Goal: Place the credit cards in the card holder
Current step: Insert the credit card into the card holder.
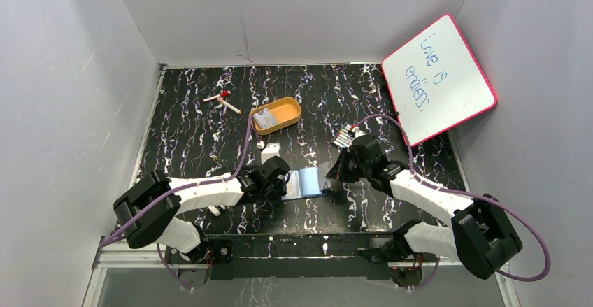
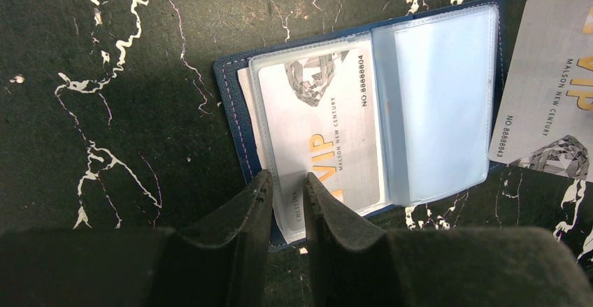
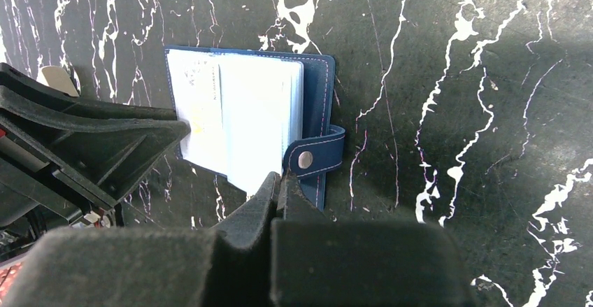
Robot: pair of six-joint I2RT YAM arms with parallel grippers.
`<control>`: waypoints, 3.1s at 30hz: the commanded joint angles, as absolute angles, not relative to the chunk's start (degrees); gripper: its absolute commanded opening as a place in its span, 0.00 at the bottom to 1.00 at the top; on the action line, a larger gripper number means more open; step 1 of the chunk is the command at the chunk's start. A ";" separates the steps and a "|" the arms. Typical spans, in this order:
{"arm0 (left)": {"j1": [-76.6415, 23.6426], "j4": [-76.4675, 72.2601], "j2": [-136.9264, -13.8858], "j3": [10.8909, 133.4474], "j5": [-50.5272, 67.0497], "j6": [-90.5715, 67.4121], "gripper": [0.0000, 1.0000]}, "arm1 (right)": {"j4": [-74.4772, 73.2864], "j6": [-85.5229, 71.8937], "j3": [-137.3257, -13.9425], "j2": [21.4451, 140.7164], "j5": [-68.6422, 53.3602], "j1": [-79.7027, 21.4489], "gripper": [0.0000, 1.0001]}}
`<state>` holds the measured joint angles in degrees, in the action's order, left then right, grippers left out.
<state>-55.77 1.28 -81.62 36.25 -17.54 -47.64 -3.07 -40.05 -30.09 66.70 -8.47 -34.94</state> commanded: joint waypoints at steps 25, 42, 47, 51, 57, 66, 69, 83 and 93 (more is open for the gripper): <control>-55.55 2.99 -80.73 34.98 -17.58 -48.16 0.21 | 7.35 -42.35 -28.52 68.15 -16.54 -34.89 0.00; -55.55 6.67 -77.05 35.59 -20.34 -48.07 0.22 | 8.97 -42.98 -29.06 71.51 -17.84 -34.96 0.00; -55.55 9.45 -72.63 36.12 -23.71 -47.15 0.22 | 8.76 -42.90 -29.07 71.80 -17.36 -34.97 0.00; -55.46 10.36 -71.80 36.73 -24.89 -46.19 0.22 | 6.58 -42.24 -29.82 71.14 -15.52 -34.91 0.00; -55.42 8.78 -67.30 37.38 -26.47 -44.62 0.22 | 2.81 -40.82 -30.97 69.52 -13.85 -34.94 0.00; -55.28 7.84 -67.89 40.40 -25.36 -42.06 0.22 | -9.63 -37.92 -36.12 63.11 -5.41 -34.93 0.00; -55.15 7.01 -67.53 39.34 -24.49 -42.41 0.21 | -9.69 -37.05 -37.94 61.54 -7.35 -35.01 0.00; -50.41 -5.82 -69.20 31.97 -10.55 -46.46 0.18 | 15.84 -44.05 -35.89 75.75 -22.04 -39.55 0.00; -49.16 -6.68 -73.28 29.70 -9.62 -47.32 0.15 | 18.32 -44.73 -33.84 82.11 -20.48 -39.51 0.00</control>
<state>-49.67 -5.41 -72.95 30.87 -10.07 -46.68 13.98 -44.18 -34.52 81.43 -20.95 -39.46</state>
